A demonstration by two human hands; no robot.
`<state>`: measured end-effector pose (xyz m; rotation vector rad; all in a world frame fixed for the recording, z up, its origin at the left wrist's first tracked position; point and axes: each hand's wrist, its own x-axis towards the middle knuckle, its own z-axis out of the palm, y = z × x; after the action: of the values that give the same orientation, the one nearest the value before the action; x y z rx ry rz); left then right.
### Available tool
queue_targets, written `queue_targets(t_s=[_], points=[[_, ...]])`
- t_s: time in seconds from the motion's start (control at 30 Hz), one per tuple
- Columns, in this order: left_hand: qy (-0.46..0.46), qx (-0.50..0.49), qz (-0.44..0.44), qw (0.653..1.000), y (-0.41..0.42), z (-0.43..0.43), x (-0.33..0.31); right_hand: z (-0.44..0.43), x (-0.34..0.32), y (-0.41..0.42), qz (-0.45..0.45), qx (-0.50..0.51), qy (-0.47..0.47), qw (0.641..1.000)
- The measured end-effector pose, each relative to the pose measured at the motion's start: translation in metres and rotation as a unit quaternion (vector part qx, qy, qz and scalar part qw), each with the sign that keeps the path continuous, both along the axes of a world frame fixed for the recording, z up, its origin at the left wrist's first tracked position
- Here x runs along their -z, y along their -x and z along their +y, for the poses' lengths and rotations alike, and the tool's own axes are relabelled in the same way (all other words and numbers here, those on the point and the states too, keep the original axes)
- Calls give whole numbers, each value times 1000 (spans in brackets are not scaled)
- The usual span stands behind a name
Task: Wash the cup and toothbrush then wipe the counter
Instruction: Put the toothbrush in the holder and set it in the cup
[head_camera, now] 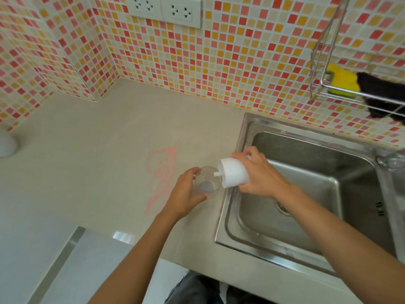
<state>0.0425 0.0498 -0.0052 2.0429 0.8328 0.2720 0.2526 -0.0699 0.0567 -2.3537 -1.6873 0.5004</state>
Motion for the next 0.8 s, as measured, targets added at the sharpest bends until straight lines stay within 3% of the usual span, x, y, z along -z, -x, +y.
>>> queue_targets(t_s=[0.13,0.4,0.6,0.8], points=[[1,-5,-21,1000,-8,15,7,15,-16,13,-40,-33,-34,998],[47,-22,-62,997,-16,17,2,44,-29,38,-39,-52,-82,995],[55,-5,-153,987,-17,5,-7,49,0,62,77,-73,-85,991],[38,-13,-151,988,-25,0,6,44,14,61,240,80,-124,960]])
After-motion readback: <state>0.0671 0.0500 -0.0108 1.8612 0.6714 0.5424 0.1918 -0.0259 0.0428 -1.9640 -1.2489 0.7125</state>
